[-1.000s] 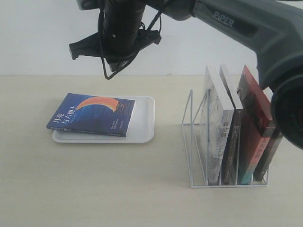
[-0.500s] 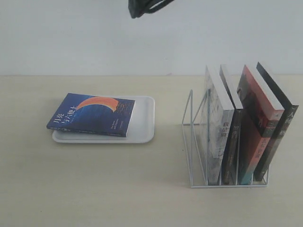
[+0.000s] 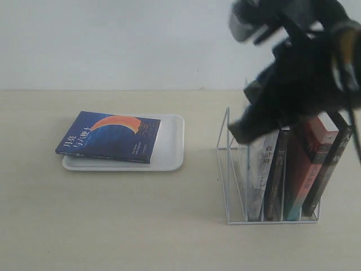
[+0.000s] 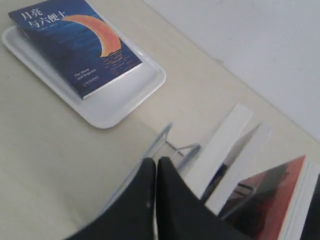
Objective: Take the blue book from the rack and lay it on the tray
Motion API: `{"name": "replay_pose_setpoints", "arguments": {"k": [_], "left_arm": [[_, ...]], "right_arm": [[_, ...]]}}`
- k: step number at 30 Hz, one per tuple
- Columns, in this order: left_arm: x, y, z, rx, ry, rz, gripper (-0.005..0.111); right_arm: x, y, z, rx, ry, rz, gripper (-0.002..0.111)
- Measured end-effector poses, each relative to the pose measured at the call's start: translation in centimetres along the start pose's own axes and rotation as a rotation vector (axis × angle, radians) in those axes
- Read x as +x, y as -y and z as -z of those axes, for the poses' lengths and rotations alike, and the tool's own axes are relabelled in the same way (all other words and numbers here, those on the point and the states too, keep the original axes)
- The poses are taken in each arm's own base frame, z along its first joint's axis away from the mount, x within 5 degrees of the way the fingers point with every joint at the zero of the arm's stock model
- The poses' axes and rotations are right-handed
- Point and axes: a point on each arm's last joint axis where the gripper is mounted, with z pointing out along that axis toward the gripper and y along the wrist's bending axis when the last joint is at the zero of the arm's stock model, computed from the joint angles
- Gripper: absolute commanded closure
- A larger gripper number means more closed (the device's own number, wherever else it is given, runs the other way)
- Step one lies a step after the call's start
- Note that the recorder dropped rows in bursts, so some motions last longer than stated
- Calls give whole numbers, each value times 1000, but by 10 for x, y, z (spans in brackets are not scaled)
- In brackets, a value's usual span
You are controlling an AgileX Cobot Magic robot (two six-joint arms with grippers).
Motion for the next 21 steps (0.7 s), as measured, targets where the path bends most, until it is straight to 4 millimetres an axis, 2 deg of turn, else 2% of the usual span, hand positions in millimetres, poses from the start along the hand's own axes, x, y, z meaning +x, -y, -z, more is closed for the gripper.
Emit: {"name": "replay_pose_setpoints", "arguments": {"k": [1,4,7,10,16,21], "left_arm": [[0,0,0,0,0,0,103],[0,0,0,0,0,0,103],[0,0,0,0,0,0,103],[0,0,0,0,0,0,103],[0,0,0,0,0,0,103],[0,0,0,0,0,0,103]], "right_arm": [[19,2,4,5,19,4,108],[56,14,25,53,118,-91,108],[87,30,47,163,189,-253,108],[115,37,66,271,234,-376,108],[168,28,87,444,289,-487,108],[201,14,90,521,342,-543,108]]}}
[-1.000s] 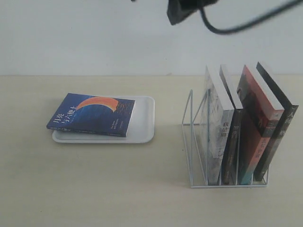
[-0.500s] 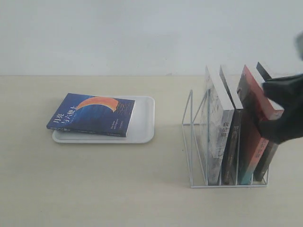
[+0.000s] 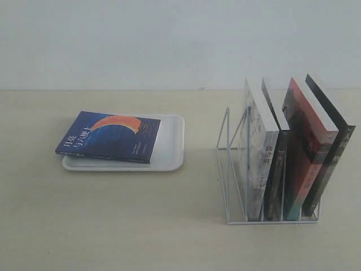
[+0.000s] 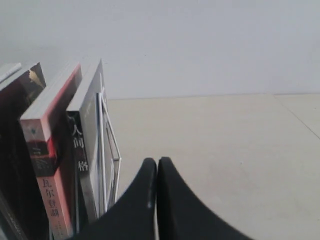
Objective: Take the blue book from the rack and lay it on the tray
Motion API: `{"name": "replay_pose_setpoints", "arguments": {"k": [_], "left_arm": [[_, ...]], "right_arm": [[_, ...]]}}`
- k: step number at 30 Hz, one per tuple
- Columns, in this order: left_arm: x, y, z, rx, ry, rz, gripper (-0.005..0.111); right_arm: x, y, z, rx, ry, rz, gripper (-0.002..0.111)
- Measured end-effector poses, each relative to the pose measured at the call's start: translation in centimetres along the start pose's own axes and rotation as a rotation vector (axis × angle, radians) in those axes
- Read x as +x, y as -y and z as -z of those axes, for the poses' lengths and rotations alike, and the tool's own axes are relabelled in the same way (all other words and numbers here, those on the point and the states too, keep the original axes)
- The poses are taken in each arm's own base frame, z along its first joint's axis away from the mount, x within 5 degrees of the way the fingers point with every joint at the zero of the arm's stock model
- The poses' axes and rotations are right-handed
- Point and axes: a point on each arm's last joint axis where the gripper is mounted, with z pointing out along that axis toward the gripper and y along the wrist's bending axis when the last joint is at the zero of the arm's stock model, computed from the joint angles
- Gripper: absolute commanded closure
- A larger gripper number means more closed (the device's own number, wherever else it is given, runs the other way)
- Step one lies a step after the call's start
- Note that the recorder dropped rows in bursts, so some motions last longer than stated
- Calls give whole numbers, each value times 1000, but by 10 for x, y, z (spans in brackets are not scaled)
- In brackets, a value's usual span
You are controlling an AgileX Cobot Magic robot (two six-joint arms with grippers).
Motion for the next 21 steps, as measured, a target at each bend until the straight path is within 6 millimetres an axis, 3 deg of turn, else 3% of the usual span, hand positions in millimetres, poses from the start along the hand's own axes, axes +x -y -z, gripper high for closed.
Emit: {"name": "replay_pose_setpoints", "arguments": {"k": [6,21], "left_arm": [[0,0,0,0,0,0,103],[0,0,0,0,0,0,103]], "right_arm": [[19,2,5,6,22,-10,108],[22,-6,6,-80,7,50,108]]}}
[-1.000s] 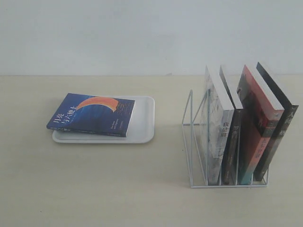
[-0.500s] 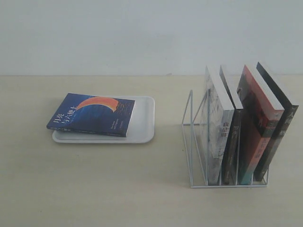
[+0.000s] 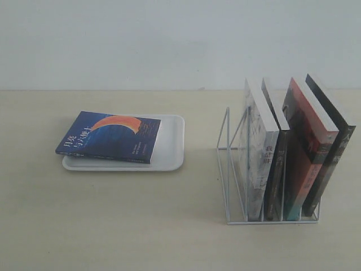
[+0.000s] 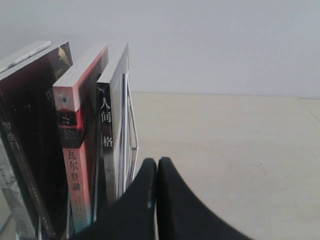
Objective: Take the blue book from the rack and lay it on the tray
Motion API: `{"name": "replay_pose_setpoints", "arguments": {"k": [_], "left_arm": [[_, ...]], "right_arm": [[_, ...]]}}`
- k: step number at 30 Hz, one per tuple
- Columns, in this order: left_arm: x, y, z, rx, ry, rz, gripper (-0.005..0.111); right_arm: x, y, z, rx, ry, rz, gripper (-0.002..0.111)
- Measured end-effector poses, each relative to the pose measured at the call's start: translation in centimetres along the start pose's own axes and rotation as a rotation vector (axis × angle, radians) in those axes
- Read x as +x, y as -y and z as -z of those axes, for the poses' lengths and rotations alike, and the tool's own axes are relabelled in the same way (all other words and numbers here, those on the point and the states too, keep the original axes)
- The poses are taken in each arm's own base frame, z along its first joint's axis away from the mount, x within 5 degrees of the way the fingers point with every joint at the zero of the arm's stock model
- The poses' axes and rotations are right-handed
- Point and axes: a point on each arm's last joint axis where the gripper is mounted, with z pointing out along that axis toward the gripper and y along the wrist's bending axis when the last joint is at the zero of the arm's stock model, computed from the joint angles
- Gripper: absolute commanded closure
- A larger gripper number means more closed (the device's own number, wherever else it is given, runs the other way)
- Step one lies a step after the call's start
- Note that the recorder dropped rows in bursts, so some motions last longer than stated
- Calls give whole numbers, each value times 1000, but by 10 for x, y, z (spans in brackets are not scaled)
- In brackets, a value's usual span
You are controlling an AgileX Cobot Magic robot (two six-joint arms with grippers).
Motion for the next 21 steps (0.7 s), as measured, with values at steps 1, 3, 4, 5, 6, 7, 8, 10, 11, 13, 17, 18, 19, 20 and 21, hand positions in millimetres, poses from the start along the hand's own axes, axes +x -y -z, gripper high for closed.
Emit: {"name": "replay_pose_setpoints", "arguments": {"k": [1,3,4,5,6,7,8,10,11,13,17,18,19,20,21], "left_arm": [[0,0,0,0,0,0,103],[0,0,0,0,0,0,103],[0,0,0,0,0,0,103],[0,0,0,0,0,0,103],[0,0,0,0,0,0,103],[0,0,0,0,0,0,103],[0,0,0,0,0,0,103],[0,0,0,0,0,0,103],[0,0,0,0,0,0,103],[0,0,0,0,0,0,103],[0,0,0,0,0,0,103],[0,0,0,0,0,0,103],[0,0,0,0,0,0,103],[0,0,0,0,0,0,103],[0,0,0,0,0,0,103]], "right_arm": [[0,0,0,-3,0,4,108],[0,-1,0,-6,0,3,108],[0,-1,0,-7,0,2,108],[0,-1,0,-7,-2,-7,108],[0,-1,0,-6,-3,-14,108],[1,-1,0,-6,-9,-34,108],[2,-1,0,-5,-21,-49,108],[4,-1,0,-5,-31,-74,108],[6,-1,-1,-5,-36,-81,108],[7,-1,-1,-4,-44,-88,108],[13,-1,0,-5,-112,-74,108],[14,-1,0,-6,-127,-64,108],[15,-1,0,-7,-139,-55,108],[16,-1,0,-7,-146,-45,108],[17,-1,0,-6,-152,-41,108]]}}
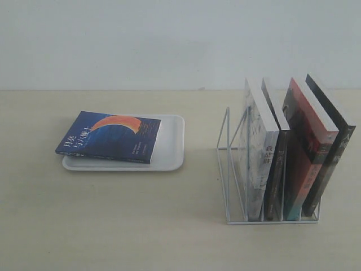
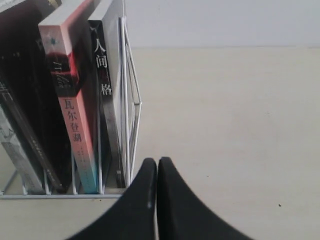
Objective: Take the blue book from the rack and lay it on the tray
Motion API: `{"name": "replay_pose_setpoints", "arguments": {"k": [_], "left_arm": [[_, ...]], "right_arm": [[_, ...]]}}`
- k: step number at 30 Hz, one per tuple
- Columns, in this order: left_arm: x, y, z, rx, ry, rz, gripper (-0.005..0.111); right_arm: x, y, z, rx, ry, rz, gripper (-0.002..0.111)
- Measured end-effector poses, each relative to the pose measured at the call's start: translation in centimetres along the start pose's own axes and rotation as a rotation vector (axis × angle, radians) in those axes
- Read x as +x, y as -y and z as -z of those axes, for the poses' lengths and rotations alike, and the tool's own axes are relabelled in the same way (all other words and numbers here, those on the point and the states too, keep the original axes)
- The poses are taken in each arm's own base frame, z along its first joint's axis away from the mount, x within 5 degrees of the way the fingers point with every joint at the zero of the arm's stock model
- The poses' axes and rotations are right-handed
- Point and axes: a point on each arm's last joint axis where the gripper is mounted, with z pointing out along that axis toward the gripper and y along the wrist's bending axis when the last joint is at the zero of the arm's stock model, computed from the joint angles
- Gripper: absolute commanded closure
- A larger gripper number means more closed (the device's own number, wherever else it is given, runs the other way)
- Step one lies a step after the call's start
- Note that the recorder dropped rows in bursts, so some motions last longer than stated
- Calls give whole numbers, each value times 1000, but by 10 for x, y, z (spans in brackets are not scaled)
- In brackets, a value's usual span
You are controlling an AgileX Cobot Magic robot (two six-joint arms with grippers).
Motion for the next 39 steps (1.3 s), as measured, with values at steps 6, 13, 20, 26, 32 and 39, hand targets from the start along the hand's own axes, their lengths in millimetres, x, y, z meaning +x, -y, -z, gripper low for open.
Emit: {"name": "replay_pose_setpoints", "arguments": {"k": [6,13,20,26,32,39], "left_arm": [[0,0,0,0,0,0,103],[0,0,0,1,4,0,103],[0,0,0,0,4,0,103],[0,0,0,0,5,0,103],[0,0,0,0,5,0,103],[0,0,0,0,5,0,103]], "right_arm": [[2,2,3,25,14,0,108],[4,3,6,42,10,1,108],[4,3,6,42,10,1,108],[4,3,6,42,10,1,108],[4,3,6,42,10,1,108],[4,3,6,42,10,1,108]]}}
